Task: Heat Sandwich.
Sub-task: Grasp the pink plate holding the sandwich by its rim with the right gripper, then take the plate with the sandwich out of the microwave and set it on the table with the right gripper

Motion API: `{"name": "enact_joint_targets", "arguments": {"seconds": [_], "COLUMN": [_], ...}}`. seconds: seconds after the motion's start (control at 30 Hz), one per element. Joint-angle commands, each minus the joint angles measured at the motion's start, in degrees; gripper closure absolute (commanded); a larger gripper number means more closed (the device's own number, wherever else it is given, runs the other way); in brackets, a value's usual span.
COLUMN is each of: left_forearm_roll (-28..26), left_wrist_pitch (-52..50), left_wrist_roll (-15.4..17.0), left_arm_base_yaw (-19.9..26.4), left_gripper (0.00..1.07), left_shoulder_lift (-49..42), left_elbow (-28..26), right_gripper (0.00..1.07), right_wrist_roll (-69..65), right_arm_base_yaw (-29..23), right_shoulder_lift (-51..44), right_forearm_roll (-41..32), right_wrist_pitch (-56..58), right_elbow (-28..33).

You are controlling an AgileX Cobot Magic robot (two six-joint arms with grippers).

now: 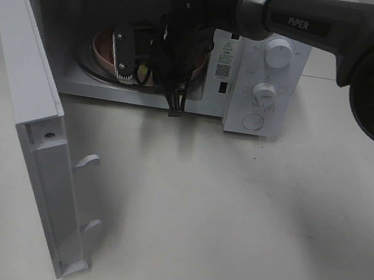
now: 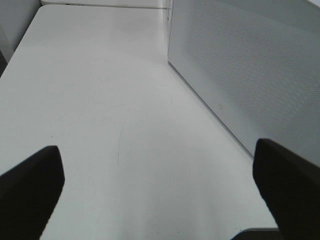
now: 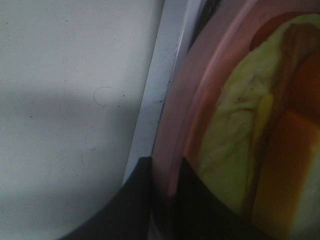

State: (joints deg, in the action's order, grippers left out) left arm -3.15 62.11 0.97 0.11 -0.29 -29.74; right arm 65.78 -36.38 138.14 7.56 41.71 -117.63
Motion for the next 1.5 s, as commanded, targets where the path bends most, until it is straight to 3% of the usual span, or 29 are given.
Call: {"name": "enact_joint_targets", "arguments": {"seconds": [0.03, 0.63, 1.5], "left_forearm_roll": [-0.1, -0.1, -0.1], "left_wrist_pitch": [-0.9, -0.9, -0.9], "left_wrist_roll": [-0.1, -0.1, -0.1], "left_arm_base_yaw": [0.2, 0.2, 0.2], "left_gripper": [0.09, 0.09, 0.09], "left_shoulder_lift": [-0.9, -0.9, -0.9], "left_elbow": [0.2, 0.2, 0.2], "right_gripper": [1.07, 1.07, 1.07], "right_wrist_roll": [2.3, 8.9, 23.3], "right_arm_base_yaw": [0.3, -0.9, -1.8], "right_shoulder_lift": [-1.4, -7.3, -20.5], "right_forearm_roll": [-1.1, 2.1, -1.5], "right_wrist_pitch": [1.7, -4.7, -12.9], "right_elbow": [1.9, 12.8, 30.2]}}
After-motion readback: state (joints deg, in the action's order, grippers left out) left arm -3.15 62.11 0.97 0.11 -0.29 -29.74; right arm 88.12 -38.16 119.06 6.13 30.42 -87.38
